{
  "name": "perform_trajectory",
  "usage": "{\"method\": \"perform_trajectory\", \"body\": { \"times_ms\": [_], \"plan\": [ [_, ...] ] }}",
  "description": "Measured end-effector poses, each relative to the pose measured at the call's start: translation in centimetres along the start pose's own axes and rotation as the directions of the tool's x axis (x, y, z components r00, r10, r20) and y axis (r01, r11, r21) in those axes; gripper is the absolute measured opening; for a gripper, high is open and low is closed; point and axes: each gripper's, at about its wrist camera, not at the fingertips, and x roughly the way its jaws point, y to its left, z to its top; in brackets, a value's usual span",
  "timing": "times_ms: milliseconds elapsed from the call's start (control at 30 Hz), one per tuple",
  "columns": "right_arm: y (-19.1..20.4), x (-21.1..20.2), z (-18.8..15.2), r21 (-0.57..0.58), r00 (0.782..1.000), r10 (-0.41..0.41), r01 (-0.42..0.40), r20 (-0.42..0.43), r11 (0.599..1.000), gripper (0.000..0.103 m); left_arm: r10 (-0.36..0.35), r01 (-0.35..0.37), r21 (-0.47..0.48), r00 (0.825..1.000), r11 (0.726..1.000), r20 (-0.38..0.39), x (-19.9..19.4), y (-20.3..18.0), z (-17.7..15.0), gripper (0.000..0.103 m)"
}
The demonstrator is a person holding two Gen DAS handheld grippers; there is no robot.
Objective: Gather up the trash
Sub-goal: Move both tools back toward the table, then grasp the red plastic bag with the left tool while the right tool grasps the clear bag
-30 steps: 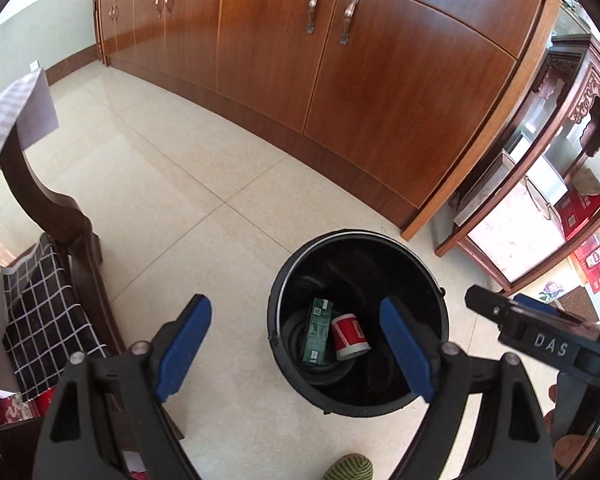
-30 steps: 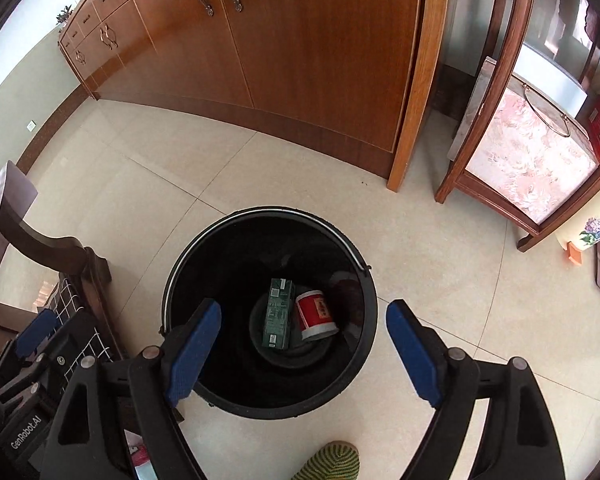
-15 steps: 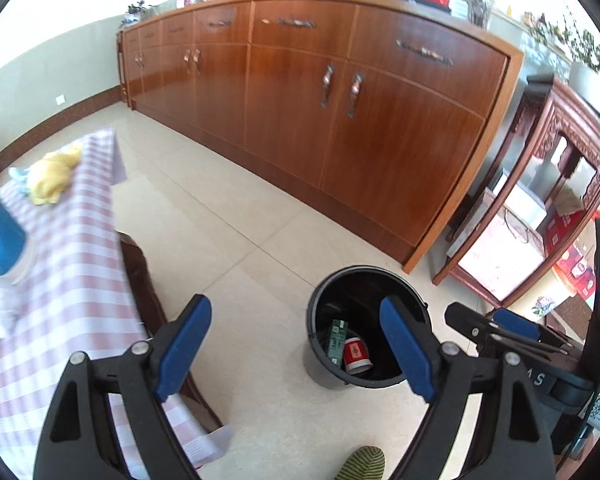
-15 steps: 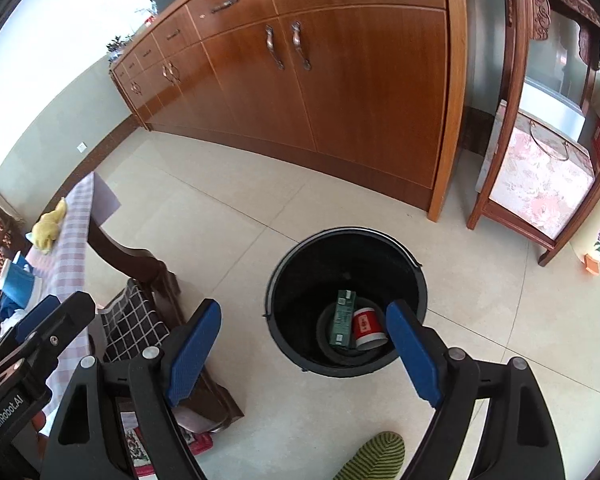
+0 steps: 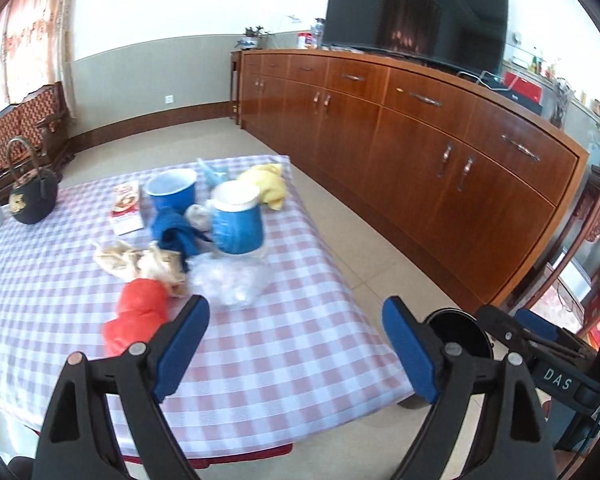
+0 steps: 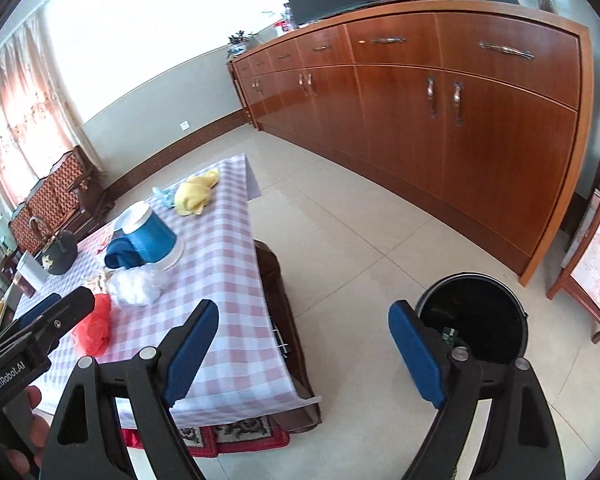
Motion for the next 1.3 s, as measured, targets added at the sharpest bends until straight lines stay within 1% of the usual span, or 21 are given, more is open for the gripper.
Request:
{"method": "perform_trajectory", "body": {
  "times_ms": [167,267,400,567,767,1167,1300],
  "plan": [
    [5.3,1.0,-0.7,-0.077,0.998,0.065,-0.067,-0.022,0.995,0.089,0.081,-0.079,-0.061,0.996,0.995,0.030,-1.5,5.4,-0.9,0.090],
    [7.8,1.6,-1.3,-0.119,0.995,0.094,-0.097,-0.036,0.988,0.089,0.096,-0.093,-0.090,0.995,0.992,0.027,-1.3,7.5,-1.6,0.091],
    [10.2,2.7,-1.7,-0.152,0.992,0.118,-0.125,-0.053,0.981,0.089,0.107,-0.105,-0.094,0.994,0.990,0.015,-0.6,9.7,-2.6,0.091],
    [11.6,3.7,-1.8,-0.171,0.989,0.131,-0.141,-0.070,0.975,0.089,0.112,-0.113,-0.109,0.994,0.988,-0.011,0.5,10.7,-3.4,0.091],
    [12.5,5.6,-1.8,-0.182,0.986,0.135,-0.151,-0.099,0.972,0.089,0.121,-0.127,-0.118,0.991,0.985,-0.052,2.8,11.2,-3.8,0.091],
    [15.1,9.6,-1.2,-0.202,0.980,0.145,-0.170,-0.136,0.964,0.089,0.161,-0.169,-0.119,0.984,0.978,-0.072,6.0,12.7,-3.7,0.091],
    [16.2,10.7,-1.3,-0.214,0.977,0.152,-0.183,-0.153,0.959,0.089,0.162,-0.171,-0.116,0.983,0.978,-0.081,6.8,13.2,-3.8,0.091]
  ]
}}
